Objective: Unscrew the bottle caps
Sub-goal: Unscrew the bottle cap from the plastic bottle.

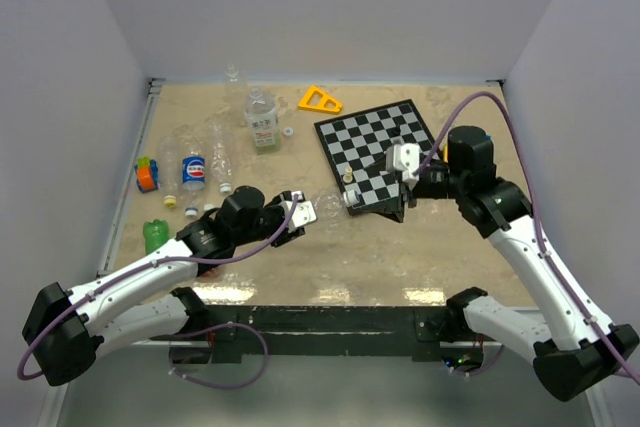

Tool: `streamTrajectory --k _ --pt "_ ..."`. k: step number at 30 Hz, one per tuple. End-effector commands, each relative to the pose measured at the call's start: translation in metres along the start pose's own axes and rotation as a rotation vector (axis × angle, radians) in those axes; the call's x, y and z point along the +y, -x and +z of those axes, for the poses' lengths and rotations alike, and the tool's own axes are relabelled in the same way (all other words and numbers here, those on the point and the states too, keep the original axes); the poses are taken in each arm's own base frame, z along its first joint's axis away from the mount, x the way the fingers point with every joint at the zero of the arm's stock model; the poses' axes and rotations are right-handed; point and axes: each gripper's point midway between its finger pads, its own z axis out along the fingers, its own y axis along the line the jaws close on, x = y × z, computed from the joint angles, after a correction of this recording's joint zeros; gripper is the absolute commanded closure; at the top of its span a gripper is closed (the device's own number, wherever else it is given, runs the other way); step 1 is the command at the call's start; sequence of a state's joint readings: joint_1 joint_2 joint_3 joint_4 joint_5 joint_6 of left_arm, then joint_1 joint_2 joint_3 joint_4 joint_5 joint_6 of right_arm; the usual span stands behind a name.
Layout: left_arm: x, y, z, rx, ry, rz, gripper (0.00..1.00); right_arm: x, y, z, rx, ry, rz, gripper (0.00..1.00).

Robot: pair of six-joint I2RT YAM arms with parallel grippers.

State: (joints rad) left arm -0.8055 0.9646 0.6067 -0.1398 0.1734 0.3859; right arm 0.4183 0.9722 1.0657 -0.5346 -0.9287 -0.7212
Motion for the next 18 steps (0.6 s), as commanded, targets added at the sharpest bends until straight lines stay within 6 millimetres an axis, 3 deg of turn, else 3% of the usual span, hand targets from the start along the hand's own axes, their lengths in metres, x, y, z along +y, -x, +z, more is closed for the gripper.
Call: streamTrajectory --k 1,8,11,18 --pt "0.005 0.007 -0.001 -0.028 0.021 0.002 1.00 -0.017 0.008 0.004 0.000 -0.088 0.374 0.20" --pt "0.005 0.009 -0.001 -0.033 0.021 0.003 1.00 -0.011 -0.039 0.030 0.088 0.007 0.540 0.20" --pt "0.005 0.009 -0.001 -0.032 0.019 0.003 1.00 -0.011 -0.043 0.034 0.091 0.022 0.545 0.15" --pt "0.005 0.009 -0.001 -0.035 0.017 0.001 1.00 -0.009 -0.048 0.037 0.086 0.038 0.574 0.19"
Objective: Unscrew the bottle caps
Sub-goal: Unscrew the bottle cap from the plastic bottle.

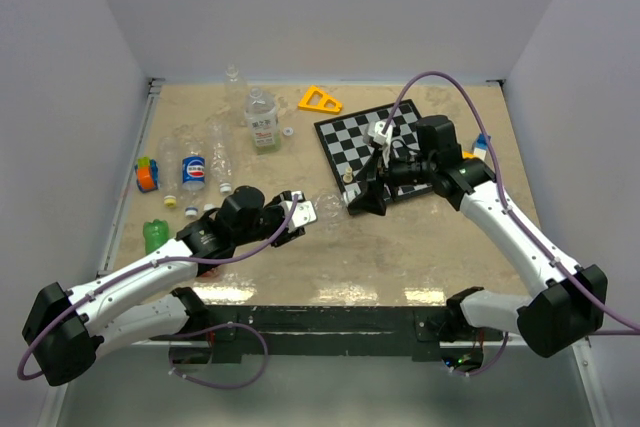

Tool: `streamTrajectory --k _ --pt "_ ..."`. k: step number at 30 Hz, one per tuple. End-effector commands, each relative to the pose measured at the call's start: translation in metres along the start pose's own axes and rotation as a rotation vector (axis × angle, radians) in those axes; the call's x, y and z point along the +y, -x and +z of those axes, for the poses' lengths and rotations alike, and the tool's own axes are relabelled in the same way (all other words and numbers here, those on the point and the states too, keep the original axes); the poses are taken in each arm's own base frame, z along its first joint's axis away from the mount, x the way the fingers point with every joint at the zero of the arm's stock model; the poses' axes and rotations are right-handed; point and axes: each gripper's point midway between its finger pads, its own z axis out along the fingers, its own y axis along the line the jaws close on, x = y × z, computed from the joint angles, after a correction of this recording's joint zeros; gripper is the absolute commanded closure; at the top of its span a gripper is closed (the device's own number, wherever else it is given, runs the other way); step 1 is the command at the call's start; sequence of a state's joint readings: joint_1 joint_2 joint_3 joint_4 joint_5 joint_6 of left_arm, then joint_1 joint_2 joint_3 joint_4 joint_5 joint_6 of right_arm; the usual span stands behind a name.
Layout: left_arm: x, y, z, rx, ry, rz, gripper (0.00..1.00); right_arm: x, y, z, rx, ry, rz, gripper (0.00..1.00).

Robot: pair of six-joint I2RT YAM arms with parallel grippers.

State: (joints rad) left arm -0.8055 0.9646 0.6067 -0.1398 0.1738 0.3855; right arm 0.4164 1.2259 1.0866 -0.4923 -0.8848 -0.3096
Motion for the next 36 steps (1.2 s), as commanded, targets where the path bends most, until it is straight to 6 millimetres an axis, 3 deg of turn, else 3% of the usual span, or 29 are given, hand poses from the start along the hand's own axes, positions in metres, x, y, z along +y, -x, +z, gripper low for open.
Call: streamTrajectory --k 1,14,19,32,36 --pt "0.005 0.009 -0.001 -0.034 0.019 0.002 1.00 0.007 0.006 -0.001 -0.027 0.036 0.017 0.21" --pt "0.005 0.010 -0.002 -0.038 0.021 0.003 1.00 0.003 -0.003 0.005 0.004 0.052 0.051 0.31" --pt "0.005 0.011 -0.002 -0.040 0.020 0.004 1.00 0.004 -0.003 0.005 0.004 0.062 0.048 0.41" --pt "0.005 0.010 -0.001 -0.036 0.020 0.001 1.00 0.013 -0.003 0.002 0.023 0.140 -0.051 0.92" --pt "0.005 0.009 -0.001 -0.036 0.018 0.002 1.00 0.011 -0.006 -0.002 0.055 0.167 -0.263 1.00"
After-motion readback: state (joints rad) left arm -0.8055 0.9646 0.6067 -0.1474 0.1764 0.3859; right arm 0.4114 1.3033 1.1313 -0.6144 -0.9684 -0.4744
